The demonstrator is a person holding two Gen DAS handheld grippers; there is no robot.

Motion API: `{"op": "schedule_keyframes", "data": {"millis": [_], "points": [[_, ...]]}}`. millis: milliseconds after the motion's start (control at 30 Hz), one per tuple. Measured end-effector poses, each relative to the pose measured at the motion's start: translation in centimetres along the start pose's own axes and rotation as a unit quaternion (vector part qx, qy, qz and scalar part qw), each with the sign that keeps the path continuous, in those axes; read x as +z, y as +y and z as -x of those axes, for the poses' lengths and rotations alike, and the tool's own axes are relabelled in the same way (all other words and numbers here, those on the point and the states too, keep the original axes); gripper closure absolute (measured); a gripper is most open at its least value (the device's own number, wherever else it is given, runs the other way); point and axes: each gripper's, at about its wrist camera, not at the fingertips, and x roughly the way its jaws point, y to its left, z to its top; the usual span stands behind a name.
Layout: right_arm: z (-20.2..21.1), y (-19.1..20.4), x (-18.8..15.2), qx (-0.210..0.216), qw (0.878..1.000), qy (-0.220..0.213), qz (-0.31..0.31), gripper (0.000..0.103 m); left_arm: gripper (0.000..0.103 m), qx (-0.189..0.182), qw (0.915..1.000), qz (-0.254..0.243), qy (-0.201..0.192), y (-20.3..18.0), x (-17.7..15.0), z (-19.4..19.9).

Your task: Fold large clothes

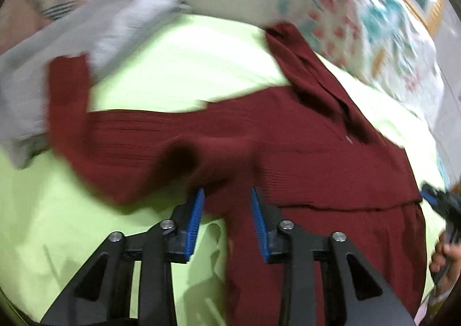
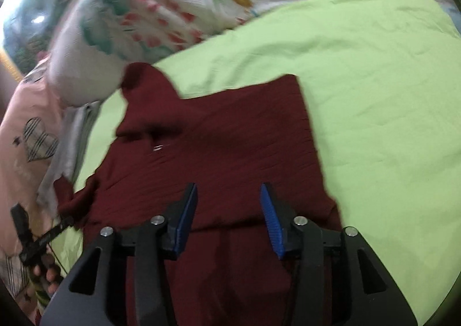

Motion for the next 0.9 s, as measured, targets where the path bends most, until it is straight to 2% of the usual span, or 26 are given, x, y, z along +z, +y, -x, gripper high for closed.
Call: {"op": "schedule_keyframes", "data": {"millis": [67, 167, 267, 467, 533, 567, 600, 633, 700, 767, 900], "points": [[0.6, 1.2, -1.0, 0.011, 1.0, 0.002, 0.009, 0.049, 0.052, 0.029, 0.999, 0.03, -0.014, 3.0, 0.7, 0.9], [0.6, 2.9, -2.4, 0.027, 0.999, 0.018, 0.016, 0.049, 0.049, 0.077, 0.9929, 0.088, -0.023, 7.8, 2.1, 1.3], [0.6, 4.3, -4.0, 0.042, 0.998, 0.03, 0.019, 0.049, 0.048, 0.083, 0.9868, 0.136, -0.028, 11.7, 3.2, 1.2], [0.2, 6.0, -5.8, 0.054, 0.997, 0.052, 0.027, 0.048, 0.046, 0.105, 0.9853, 0.135, -0.01, 14.0, 5.6, -2.7], [0.2, 6.3, -6.2, 0.058, 0.996, 0.055, 0.029, 0.048, 0.047, 0.1, 0.9847, 0.142, -0.01, 14.6, 6.4, -3.8], [0.3, 6.5, -6.3, 0.059, 0.996, 0.055, 0.031, 0.048, 0.053, 0.098, 0.9842, 0.147, -0.01, 14.9, 6.8, -4.2], [0.4, 6.6, -6.4, 0.061, 0.996, 0.055, 0.032, 0.048, 0.082, 0.095, 0.9842, 0.149, -0.013, 15.1, 7.0, -4.3], [0.5, 6.7, -6.6, 0.061, 0.996, 0.055, 0.031, 0.048, 0.101, 0.097, 0.9844, 0.147, -0.013, 15.0, 7.3, -4.6], [0.7, 6.5, -6.8, 0.06, 0.996, 0.054, 0.028, 0.048, 0.1, 0.094, 0.9857, 0.138, -0.021, 14.4, 7.8, -4.2], [0.8, 6.3, -6.9, 0.058, 0.997, 0.052, 0.024, 0.048, 0.1, 0.085, 0.9882, 0.118, -0.047, 12.8, 7.9, -2.9], [0.9, 5.5, -7.2, 0.06, 0.997, 0.05, 0.009, 0.048, 0.101, 0.048, 0.9908, 0.089, -0.09, 8.7, 8.0, -0.1]]}}
